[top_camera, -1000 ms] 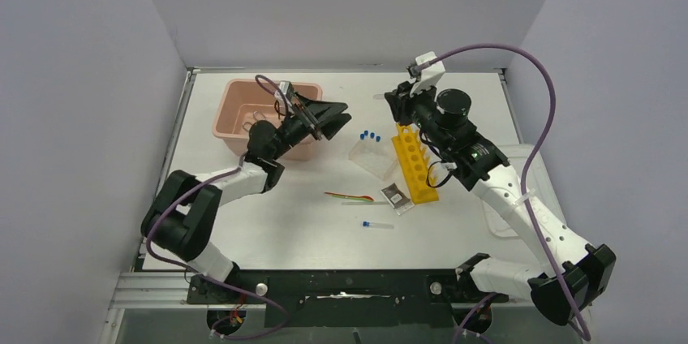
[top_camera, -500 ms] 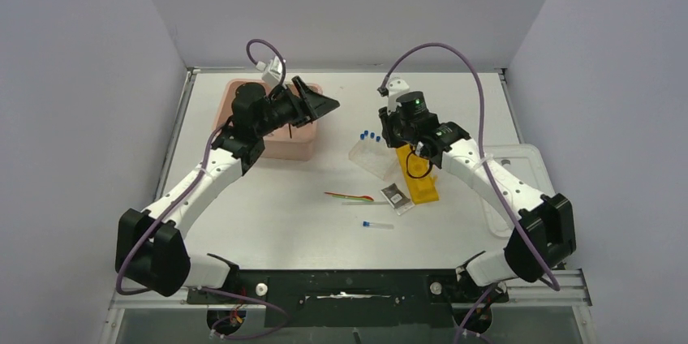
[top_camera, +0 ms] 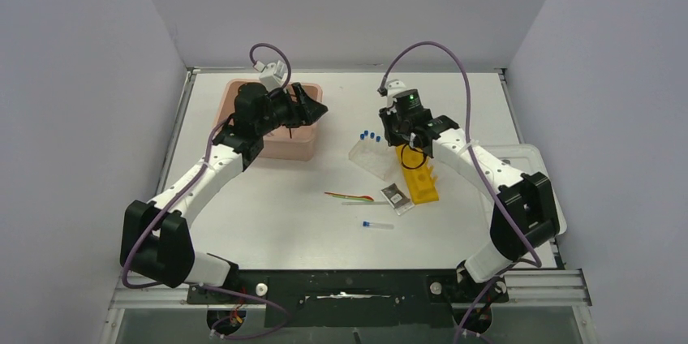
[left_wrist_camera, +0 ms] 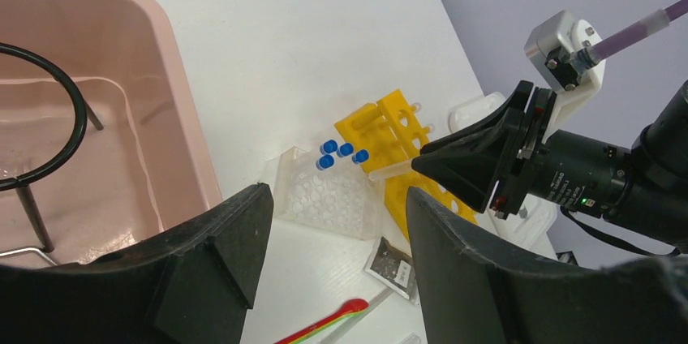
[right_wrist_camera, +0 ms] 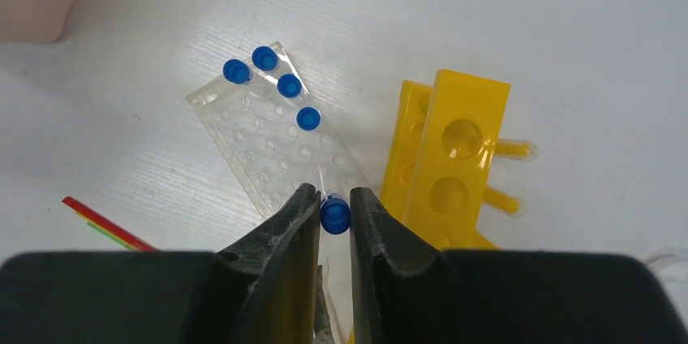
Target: Organize the chemistry lab equipment
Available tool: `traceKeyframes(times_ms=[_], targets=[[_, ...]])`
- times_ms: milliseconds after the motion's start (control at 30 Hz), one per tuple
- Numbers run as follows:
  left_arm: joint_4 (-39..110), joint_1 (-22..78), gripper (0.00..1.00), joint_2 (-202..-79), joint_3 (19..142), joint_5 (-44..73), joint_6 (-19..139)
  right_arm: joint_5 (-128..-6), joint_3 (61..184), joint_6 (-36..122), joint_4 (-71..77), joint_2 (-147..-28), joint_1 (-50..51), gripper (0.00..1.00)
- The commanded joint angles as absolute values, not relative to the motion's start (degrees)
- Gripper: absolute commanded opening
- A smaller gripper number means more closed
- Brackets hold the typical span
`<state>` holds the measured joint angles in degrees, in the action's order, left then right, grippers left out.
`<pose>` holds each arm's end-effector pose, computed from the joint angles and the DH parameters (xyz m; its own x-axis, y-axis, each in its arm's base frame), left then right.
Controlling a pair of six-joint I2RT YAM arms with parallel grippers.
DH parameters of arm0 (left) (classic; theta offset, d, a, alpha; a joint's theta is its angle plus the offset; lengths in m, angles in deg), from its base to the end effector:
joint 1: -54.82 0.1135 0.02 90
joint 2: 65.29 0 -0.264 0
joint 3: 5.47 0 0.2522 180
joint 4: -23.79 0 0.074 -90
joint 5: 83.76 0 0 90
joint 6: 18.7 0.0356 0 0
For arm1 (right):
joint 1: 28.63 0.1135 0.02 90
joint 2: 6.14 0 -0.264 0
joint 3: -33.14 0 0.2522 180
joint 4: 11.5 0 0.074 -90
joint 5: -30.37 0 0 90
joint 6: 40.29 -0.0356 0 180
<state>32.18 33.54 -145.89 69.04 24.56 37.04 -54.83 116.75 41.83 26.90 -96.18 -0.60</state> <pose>0.3053 -0.1309 0.3202 -0.5462 -0.3608 -0.7560 0.3880 0.6909 -0.6100 0.3090 0.1611 0.2721 -0.6735 -0.2038 -0.7106 -0.3267 0.9443 0.0388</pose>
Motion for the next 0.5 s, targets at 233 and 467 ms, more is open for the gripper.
traceKeyframes(times_ms=[233, 467], targets=[[29.1, 34.0, 0.60, -146.4, 69.7, 25.4, 39.1, -56.5, 119.2, 44.3, 19.5, -99.6, -1.2, 0.00], [29.3, 34.1, 0.61, -146.2, 69.6, 25.4, 39.2, -56.2, 119.2, 45.1, 19.1, -100.8, -1.3, 0.00]])
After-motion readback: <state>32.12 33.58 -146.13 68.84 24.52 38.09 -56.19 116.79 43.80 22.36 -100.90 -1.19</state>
